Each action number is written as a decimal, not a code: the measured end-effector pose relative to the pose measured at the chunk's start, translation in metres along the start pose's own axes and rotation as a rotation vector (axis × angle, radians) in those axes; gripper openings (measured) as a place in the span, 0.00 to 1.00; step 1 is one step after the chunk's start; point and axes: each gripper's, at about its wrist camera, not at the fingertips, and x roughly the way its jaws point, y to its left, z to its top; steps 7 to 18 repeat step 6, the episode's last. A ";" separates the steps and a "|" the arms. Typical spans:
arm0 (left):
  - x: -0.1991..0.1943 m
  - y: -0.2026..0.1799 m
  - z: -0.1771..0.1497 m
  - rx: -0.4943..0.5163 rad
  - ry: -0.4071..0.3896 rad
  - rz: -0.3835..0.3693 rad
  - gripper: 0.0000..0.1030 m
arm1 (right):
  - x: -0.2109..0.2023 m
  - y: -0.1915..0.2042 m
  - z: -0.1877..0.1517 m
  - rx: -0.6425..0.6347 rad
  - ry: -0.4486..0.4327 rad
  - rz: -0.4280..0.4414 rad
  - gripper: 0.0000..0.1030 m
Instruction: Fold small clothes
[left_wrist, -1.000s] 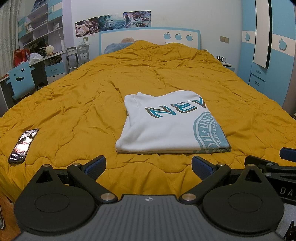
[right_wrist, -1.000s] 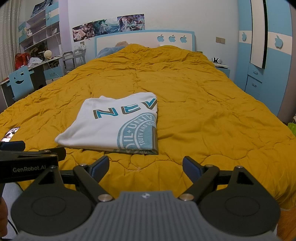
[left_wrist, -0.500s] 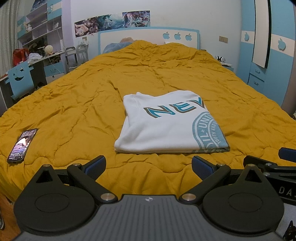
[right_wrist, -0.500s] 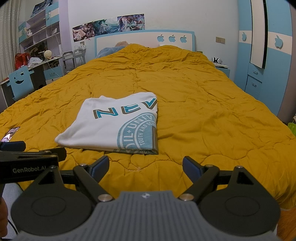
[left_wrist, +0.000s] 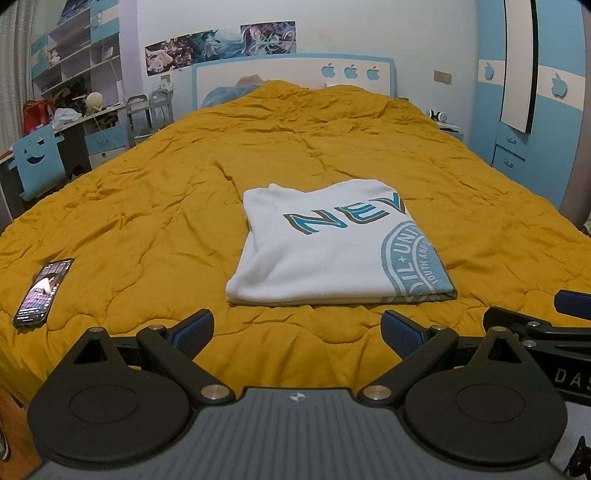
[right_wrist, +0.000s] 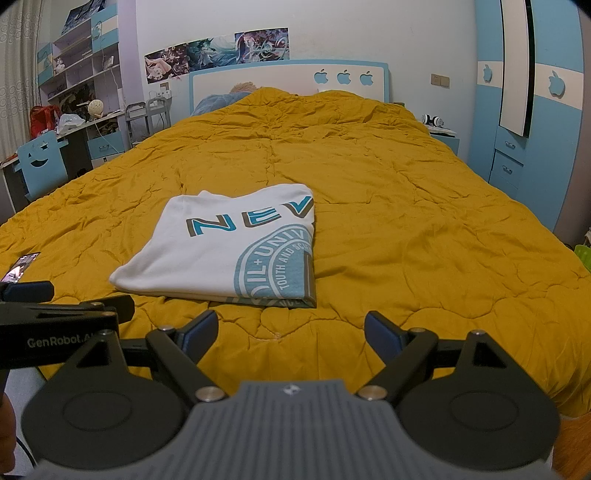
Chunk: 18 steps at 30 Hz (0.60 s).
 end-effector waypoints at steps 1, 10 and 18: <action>0.000 0.000 0.000 0.002 -0.001 -0.003 1.00 | 0.000 0.000 0.000 0.000 0.000 0.000 0.80; 0.000 0.002 0.000 0.006 -0.007 -0.007 1.00 | 0.000 0.000 0.000 0.000 0.000 -0.001 0.80; 0.000 0.002 0.000 0.006 -0.007 -0.007 1.00 | 0.000 0.000 0.000 0.000 0.000 -0.001 0.80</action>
